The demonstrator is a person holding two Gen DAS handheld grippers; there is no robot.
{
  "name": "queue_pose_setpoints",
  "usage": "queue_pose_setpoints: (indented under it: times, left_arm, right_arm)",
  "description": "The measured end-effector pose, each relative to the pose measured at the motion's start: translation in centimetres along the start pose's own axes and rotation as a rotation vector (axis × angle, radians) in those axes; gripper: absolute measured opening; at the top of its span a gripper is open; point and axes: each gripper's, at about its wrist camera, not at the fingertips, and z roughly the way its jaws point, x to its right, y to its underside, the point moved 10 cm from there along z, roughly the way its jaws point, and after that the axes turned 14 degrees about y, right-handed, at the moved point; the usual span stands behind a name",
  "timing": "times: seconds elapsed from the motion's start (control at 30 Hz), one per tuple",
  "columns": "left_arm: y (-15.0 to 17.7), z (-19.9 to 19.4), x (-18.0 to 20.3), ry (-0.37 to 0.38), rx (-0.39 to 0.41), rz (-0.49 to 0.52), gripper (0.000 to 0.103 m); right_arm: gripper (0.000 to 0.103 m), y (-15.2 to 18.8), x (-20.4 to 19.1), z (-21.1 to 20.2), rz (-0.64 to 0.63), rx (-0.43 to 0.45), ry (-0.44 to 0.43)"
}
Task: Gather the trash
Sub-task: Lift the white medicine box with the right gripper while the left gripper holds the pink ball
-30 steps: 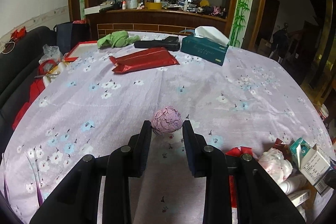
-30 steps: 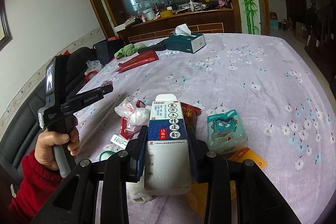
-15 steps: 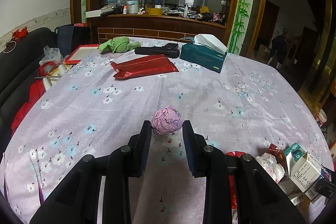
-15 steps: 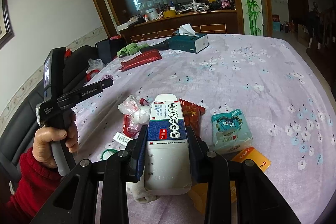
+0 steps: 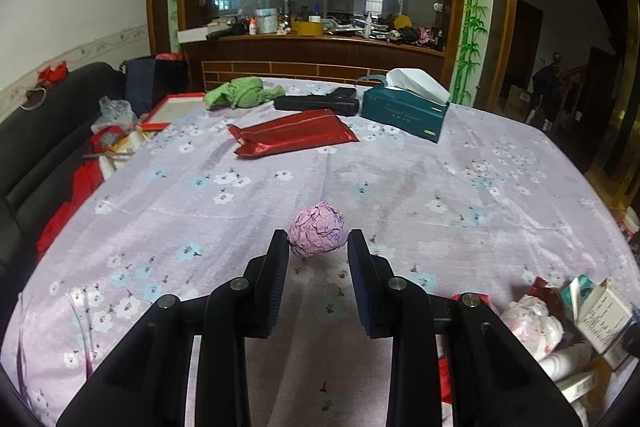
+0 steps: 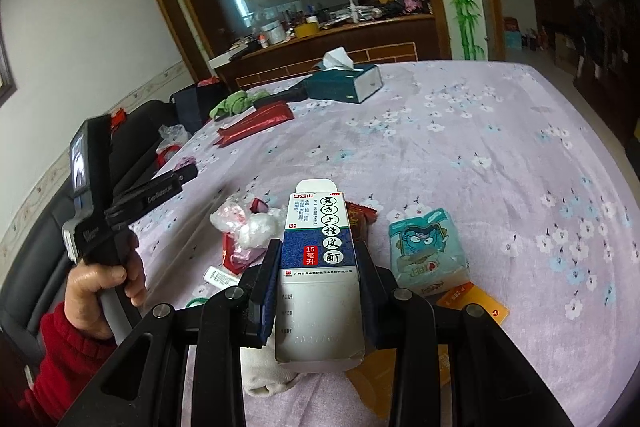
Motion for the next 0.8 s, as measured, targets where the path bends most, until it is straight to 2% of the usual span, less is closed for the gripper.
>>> queue_pose_setpoints:
  times: [0.2,0.5,0.6,0.8]
  left_arm:
    - [0.1,-0.3,-0.1,-0.041,-0.017,0.014,0.029]
    - [-0.4,-5.7,1.8,-0.074,0.024,0.071,0.029]
    - [0.7,-7.5,3.1,-0.057,0.02,0.083,0.029]
    - [4.4,-10.6,8.1,0.022,0.001,0.145,0.029]
  right_arm:
    - [0.037,-0.2,0.2,-1.6,0.026,0.0,0.009]
    - [0.037,0.3,0.1,-5.6,0.034,0.035,0.009]
    - [0.037,0.9,0.1,-6.6,0.04,0.033,0.0]
    - [0.037,2.6,1.0,-8.2,0.054,0.026,0.003]
